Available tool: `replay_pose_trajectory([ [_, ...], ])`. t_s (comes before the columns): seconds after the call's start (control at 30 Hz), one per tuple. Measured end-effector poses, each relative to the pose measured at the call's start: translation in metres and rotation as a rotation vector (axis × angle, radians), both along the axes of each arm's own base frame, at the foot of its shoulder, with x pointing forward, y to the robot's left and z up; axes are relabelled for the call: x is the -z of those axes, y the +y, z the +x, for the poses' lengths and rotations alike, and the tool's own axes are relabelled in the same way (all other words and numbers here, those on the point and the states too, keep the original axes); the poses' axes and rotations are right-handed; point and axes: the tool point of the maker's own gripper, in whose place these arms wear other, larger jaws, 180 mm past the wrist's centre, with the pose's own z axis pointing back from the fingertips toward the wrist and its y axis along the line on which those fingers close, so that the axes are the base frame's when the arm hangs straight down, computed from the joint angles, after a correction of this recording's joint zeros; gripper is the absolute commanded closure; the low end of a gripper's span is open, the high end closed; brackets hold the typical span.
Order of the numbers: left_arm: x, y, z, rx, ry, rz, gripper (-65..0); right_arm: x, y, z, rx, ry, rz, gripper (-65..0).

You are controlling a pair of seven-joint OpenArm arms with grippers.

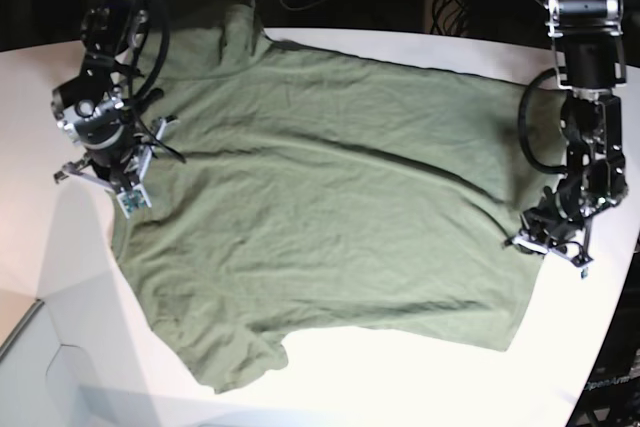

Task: Layout the t-shirt on the table in an organized manner, then fold the t-shirt properly
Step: 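Grasp the shirt edges with both grippers and stretch them apart, then drag the held shirt edges outward with both grippers, then release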

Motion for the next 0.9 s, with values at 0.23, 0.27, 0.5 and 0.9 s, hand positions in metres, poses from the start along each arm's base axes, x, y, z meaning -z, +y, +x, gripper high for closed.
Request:
replay_pose_trajectory([
  [0.23,0.014,0.035,-0.057,-0.119,0.089,-0.044,0.0,0.034,-0.012,-0.038,0.042,0.115,0.01,0.0],
  [0.27,0.019,0.035,-0.064,-0.123,0.104,-0.052,0.0,0.04,-0.01,-0.039,0.042,0.128,0.024,0.0],
  [0.5,0.057,0.035,-0.111,-0.133,0.211,-0.054,0.0,0.058,-0.013,-0.03,0.056,0.109,0.096,0.0],
  [0.9,0.069,0.037,-0.118,-0.152,0.211,-0.091,0.0,0.066,-0.032,0.025,0.103,0.061,0.213,0.0],
])
